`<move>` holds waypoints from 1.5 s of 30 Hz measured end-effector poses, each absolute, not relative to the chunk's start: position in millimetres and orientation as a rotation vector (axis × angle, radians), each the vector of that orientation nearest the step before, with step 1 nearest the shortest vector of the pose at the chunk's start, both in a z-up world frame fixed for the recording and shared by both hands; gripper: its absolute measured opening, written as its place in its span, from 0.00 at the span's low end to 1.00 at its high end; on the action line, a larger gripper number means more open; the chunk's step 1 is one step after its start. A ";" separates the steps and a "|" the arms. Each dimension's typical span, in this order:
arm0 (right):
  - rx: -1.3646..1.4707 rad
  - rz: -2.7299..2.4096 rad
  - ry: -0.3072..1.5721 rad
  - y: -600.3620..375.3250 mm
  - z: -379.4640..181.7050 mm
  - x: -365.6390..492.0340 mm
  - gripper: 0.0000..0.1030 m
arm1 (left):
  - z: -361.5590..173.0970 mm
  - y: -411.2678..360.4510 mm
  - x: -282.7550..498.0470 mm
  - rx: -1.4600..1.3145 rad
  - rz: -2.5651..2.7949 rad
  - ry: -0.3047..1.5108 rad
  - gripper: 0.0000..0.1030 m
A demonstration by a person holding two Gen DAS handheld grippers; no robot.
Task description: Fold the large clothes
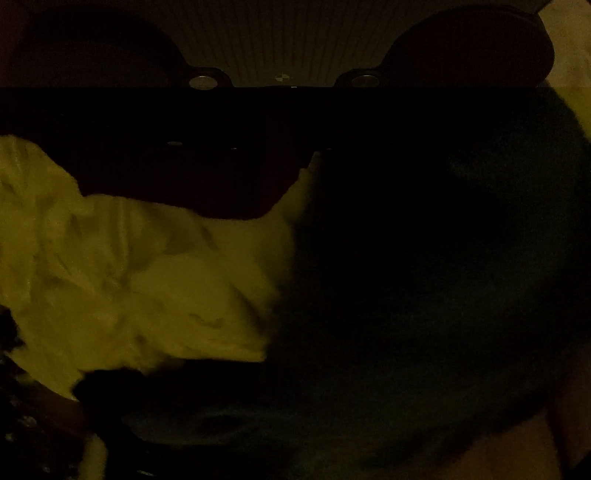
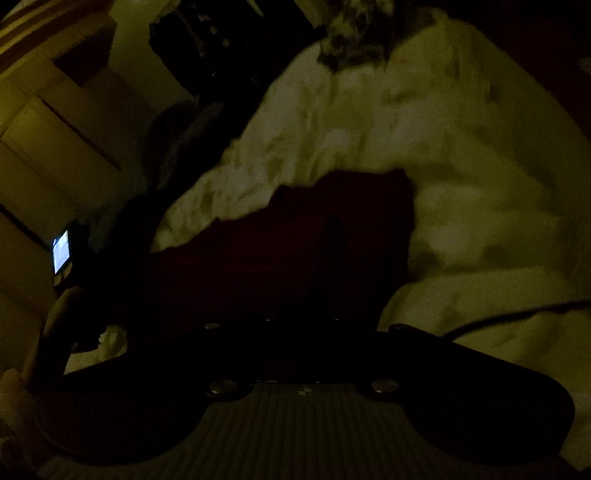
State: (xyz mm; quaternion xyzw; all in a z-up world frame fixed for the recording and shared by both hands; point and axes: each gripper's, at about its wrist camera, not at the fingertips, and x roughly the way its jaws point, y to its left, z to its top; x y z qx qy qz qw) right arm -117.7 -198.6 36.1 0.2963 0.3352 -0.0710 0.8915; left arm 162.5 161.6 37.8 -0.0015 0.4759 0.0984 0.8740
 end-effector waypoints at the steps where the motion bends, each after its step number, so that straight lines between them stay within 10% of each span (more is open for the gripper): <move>1: 0.606 -0.159 0.689 -200.2 37.1 -118.1 0.07 | 34.9 156.9 161.1 0.025 0.212 0.995 0.61; 6: 0.668 -0.175 0.653 -215.5 34.1 -119.3 0.12 | 26.9 156.3 160.3 -0.023 0.239 0.981 0.68; 11: 0.682 -0.103 0.649 -212.1 31.6 -106.9 0.50 | 35.2 153.3 157.7 -0.002 0.161 1.002 0.85; 12: 0.684 -0.098 0.670 -211.4 28.8 -102.3 0.50 | 39.4 153.3 153.0 -0.015 0.130 1.007 0.98; 17: 0.704 -0.069 0.717 -208.6 14.9 -85.9 0.46 | 65.5 145.6 113.9 -0.009 -0.029 0.954 1.00; 23: 0.694 -0.053 0.676 -205.0 11.8 -76.5 0.15 | 83.2 170.8 76.4 -0.068 -0.076 0.930 1.00; 29: 0.485 -0.067 0.411 -189.5 54.4 -100.6 0.14 | 68.9 221.4 51.2 -0.192 -0.016 0.955 1.00; 36: 0.539 -0.304 0.737 -212.5 7.8 -76.3 0.13 | 6.8 197.8 37.5 0.052 0.009 0.989 1.00; 40: 0.556 -0.290 0.628 -212.3 25.8 -88.2 0.14 | 1.4 188.3 34.1 0.138 0.020 0.967 1.00; 45: 0.482 -0.134 0.625 -191.7 34.1 -88.8 0.69 | 2.8 191.4 37.1 0.122 0.008 0.972 1.00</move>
